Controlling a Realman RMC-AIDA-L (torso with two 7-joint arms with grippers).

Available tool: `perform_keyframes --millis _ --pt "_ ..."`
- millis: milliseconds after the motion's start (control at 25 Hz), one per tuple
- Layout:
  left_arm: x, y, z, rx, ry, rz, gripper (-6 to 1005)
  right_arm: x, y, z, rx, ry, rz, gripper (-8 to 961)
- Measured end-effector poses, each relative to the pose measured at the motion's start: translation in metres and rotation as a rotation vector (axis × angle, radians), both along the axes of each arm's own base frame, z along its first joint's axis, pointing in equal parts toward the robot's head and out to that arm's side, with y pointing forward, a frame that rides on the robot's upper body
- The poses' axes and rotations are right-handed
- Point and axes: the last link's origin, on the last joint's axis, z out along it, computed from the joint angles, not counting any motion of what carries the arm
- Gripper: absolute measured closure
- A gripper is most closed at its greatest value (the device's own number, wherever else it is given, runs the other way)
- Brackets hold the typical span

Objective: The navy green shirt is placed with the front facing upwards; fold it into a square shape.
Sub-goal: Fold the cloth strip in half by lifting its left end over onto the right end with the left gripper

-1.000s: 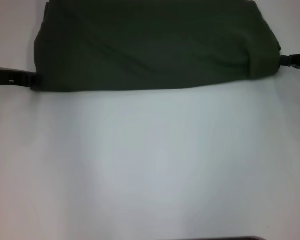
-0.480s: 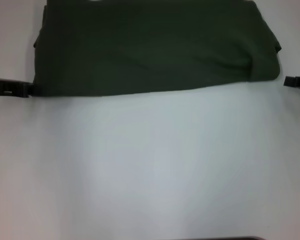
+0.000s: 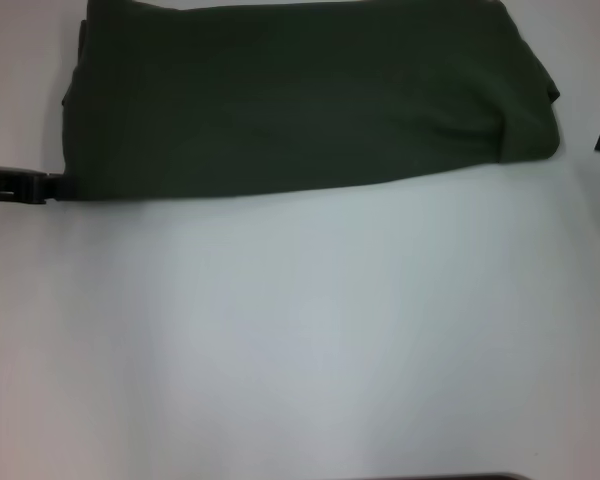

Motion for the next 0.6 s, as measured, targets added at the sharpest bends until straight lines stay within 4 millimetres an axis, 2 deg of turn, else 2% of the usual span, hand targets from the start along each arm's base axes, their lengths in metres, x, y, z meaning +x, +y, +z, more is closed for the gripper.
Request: perform_keyframes --millis 200,360,560,600 --pt "0.002 0.001 -0.002 -0.004 0.003 -0.009 994 -0.01 0.01 0.005 0.013 0.008 0.04 796" --pt "0.003 0.002 -0.002 -0.004 0.003 -0.013 994 -0.017 0.022 0.0 -0.046 -0.008 0.027 791" --pt "0.005 0.004 -0.001 -0.003 0.008 -0.022 993 -0.016 0.03 -0.007 -0.096 -0.046 -0.044 580" --pt "0.005 0.004 -0.001 -0.003 0.008 -0.024 993 -0.015 0.031 -0.006 -0.095 -0.047 -0.051 565"
